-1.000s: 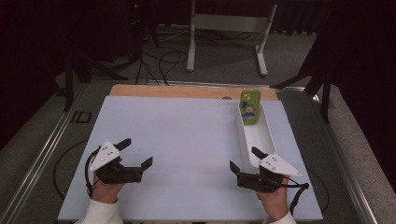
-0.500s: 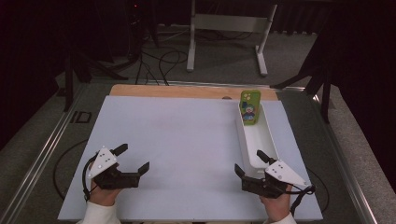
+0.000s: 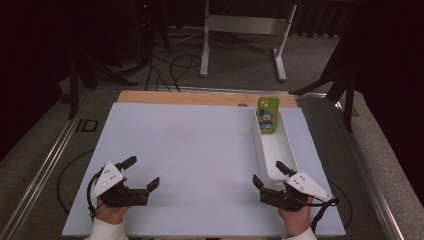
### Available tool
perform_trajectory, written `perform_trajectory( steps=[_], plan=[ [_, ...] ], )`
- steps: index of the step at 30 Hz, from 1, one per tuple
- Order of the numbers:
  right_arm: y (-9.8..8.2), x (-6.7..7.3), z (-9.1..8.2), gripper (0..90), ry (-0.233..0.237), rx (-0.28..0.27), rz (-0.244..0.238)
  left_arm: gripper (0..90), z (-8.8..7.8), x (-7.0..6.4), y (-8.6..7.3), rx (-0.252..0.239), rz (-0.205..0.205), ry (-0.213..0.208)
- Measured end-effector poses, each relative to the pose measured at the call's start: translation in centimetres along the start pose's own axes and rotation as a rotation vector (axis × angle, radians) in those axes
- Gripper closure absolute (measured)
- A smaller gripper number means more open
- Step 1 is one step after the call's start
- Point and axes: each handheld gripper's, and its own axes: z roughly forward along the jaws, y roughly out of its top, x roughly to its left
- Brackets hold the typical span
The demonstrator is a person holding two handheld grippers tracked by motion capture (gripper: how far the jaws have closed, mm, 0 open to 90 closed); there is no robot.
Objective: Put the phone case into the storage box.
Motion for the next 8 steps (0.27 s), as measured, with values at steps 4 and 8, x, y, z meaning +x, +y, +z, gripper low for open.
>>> perform_trajectory(
  steps=[4,8],
  plan=[
    [0.02,-0.15,-0.03,8.9,0.000,-0.005,0.011,0.4,0.01,0.00,0.00,0.004,0.004,0.003],
    [0.09,-0.12,-0.02,8.9,0.004,-0.009,0.010,0.4,0.02,0.04,0.02,0.005,0.005,0.006]
  ],
)
